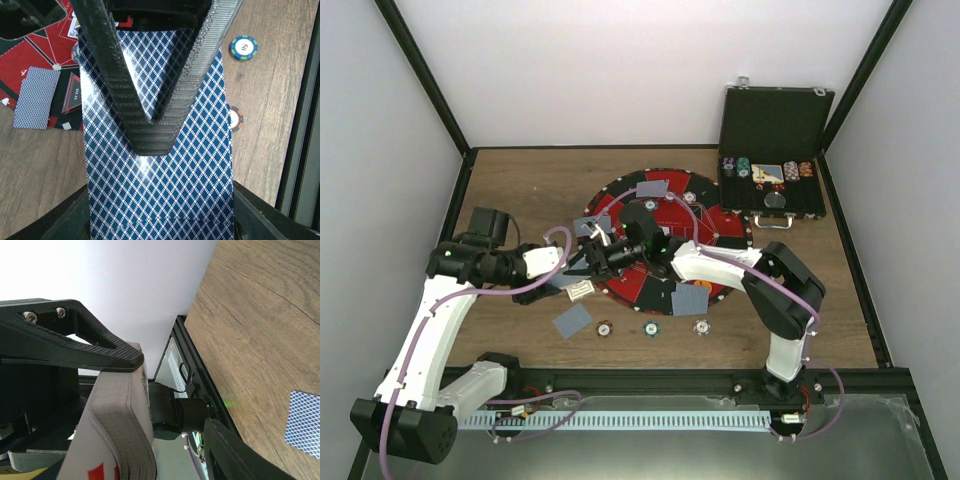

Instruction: Distribute texas hold em gaming equipment

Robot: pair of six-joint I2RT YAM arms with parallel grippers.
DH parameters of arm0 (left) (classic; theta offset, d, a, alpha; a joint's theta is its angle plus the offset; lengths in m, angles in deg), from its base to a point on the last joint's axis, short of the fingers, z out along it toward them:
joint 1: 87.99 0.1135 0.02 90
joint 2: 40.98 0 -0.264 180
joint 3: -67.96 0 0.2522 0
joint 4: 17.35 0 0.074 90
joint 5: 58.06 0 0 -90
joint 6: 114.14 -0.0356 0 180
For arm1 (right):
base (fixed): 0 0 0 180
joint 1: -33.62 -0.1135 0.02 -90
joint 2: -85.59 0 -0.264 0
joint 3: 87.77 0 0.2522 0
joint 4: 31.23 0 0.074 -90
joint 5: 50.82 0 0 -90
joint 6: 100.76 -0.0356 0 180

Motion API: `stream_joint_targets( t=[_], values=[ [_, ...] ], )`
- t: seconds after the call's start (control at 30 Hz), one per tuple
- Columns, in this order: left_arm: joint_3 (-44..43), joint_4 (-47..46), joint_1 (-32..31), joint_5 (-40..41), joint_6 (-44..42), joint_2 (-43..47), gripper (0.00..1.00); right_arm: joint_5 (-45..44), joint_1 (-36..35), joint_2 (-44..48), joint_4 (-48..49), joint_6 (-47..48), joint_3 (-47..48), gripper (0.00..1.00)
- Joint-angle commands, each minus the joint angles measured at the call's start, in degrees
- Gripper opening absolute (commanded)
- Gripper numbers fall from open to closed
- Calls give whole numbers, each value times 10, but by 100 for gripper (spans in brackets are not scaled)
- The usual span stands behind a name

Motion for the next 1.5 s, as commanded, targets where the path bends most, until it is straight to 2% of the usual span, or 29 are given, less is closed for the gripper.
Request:
stream_joint_targets(
  t=[0.0,0.2,0.37,0.6,0.67,0.9,1.0,1.13,1.27,1.37,1.47],
  values=[
    [-15,10,1,-25,-7,12,4,-29,13,19,-54,15,4,46],
    [-8,7,1,-21,-8,12,4,-31,13,50,-57,15,-6,36],
    [-6,6,1,-21,-10,10,4,-17,16,80,-34,6,-22,36],
    [-8,7,1,-19,-10,8,4,-22,17,96,-63,21,-23,34],
    [-7,6,1,-17,-10,9,4,-28,17,101,-77,26,-25,29],
    [-4,5,1,-13,-11,9,4,-34,20,124,-103,42,-25,3],
    [-2,4,1,-8,-11,6,4,-36,27,137,-127,59,-19,1],
    [0,4,1,-5,-11,6,4,-58,65,165,-213,121,5,1],
    [1,3,1,-6,-11,4,4,-135,103,177,-375,244,69,1],
    [1,3,1,-8,-10,4,4,-314,110,163,-482,334,108,1],
    [0,2,1,-10,-10,4,4,-510,110,142,-514,400,101,1]
  ],
)
